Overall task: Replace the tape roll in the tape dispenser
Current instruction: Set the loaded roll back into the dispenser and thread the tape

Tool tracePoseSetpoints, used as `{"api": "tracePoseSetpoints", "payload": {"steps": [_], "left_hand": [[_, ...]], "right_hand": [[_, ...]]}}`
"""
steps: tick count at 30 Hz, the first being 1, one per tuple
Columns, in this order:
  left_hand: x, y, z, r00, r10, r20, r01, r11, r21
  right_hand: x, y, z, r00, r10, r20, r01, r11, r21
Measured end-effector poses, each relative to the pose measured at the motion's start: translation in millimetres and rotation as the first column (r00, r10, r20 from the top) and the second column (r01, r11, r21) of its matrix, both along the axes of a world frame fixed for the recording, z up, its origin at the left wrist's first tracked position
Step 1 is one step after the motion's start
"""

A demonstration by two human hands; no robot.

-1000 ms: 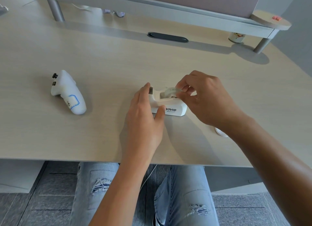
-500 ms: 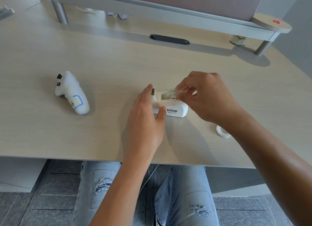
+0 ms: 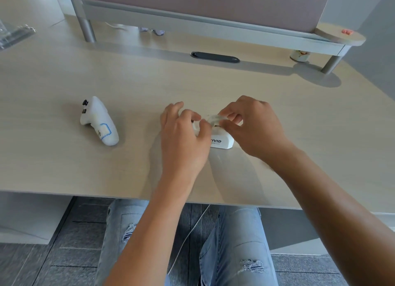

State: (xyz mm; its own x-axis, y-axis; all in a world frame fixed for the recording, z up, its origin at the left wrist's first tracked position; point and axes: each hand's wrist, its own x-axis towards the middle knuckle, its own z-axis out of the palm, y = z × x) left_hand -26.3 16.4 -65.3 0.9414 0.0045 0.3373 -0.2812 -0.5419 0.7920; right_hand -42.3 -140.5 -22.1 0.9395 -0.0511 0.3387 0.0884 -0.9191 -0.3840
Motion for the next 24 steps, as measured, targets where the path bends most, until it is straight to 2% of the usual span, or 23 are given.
{"api": "tracePoseSetpoints", "payload": {"steps": [8,15,24], "left_hand": [[22.9,-8.6,32.5,0.994,-0.004,-0.105,0.013,0.997,0.08],[17.1,-15.9,39.6,0.987,0.024,-0.161,-0.016,0.999,0.048],[25.9,-15.0,35.1,0.993,0.034,-0.11,-0.03,0.999,0.039]], "right_hand": [[-5.9,-3.9,-4.2,0.999,0.011,0.036,-0.014,0.997,0.081],[-2.8,-6.2,-2.7,0.999,0.027,0.024,-0.029,0.995,0.092],[-0.5,-8.7,-3.6,0.999,0.035,0.028,-0.038,0.994,0.1]]}}
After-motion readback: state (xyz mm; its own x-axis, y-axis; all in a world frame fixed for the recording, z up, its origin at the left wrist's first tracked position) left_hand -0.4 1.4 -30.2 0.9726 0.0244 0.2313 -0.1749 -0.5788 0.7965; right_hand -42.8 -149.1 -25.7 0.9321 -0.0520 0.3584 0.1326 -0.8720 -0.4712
